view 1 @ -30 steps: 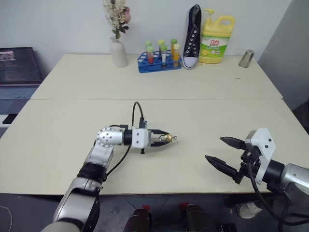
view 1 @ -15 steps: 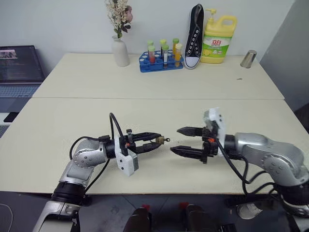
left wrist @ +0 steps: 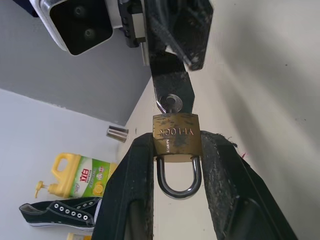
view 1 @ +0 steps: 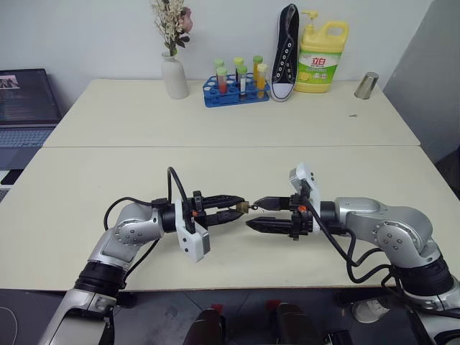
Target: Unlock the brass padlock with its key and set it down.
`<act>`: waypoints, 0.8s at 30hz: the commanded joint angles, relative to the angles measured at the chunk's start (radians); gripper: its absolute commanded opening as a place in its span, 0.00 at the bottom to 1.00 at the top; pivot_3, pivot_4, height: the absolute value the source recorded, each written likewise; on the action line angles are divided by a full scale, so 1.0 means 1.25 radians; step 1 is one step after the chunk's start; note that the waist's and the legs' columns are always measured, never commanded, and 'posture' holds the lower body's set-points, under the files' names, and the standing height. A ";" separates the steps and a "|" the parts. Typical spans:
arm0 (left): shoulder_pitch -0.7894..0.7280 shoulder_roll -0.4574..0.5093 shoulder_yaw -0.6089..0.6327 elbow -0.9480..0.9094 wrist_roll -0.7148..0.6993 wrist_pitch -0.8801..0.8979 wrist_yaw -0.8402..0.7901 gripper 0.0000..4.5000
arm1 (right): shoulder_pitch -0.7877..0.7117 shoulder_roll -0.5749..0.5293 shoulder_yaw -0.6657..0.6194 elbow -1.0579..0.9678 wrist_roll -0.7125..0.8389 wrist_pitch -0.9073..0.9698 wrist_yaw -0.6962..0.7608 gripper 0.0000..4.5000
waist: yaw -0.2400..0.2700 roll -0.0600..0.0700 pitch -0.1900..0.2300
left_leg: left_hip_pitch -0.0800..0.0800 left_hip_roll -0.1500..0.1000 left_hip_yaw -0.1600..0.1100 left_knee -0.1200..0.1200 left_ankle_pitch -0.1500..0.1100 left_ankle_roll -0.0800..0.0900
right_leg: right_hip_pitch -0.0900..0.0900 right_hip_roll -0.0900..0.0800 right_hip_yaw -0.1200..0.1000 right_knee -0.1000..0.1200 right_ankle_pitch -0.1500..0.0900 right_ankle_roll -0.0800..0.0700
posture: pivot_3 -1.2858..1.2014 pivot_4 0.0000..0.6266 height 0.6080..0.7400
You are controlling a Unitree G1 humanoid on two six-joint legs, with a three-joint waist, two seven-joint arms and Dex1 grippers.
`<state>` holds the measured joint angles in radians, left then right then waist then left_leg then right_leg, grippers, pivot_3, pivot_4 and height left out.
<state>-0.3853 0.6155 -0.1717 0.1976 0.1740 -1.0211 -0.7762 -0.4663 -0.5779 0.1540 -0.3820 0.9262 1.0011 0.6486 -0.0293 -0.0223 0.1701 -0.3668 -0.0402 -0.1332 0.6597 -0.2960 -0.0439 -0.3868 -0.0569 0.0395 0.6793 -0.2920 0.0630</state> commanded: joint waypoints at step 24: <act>-0.033 0.021 -0.010 0.012 0.126 -0.102 0.143 0.22 | -0.091 0.044 -0.115 0.092 0.156 0.240 -0.003 0.00 | 0.001 0.000 0.000 | 0.000 0.000 0.000 0.000 0.000 0.000 | 0.000 0.000 0.000 0.000 0.000 0.000 | 0.52 0.24 1.00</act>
<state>-0.4060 0.6360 -0.2003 0.2109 0.3010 -1.1146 -0.6311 -0.5483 -0.5396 0.0498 -0.2767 1.0475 1.2489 0.6466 -0.0286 -0.0217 0.1704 -0.3671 -0.0402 -0.1330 0.6594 -0.2960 -0.0438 -0.3872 -0.0568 0.0398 0.6793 -0.2919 0.0629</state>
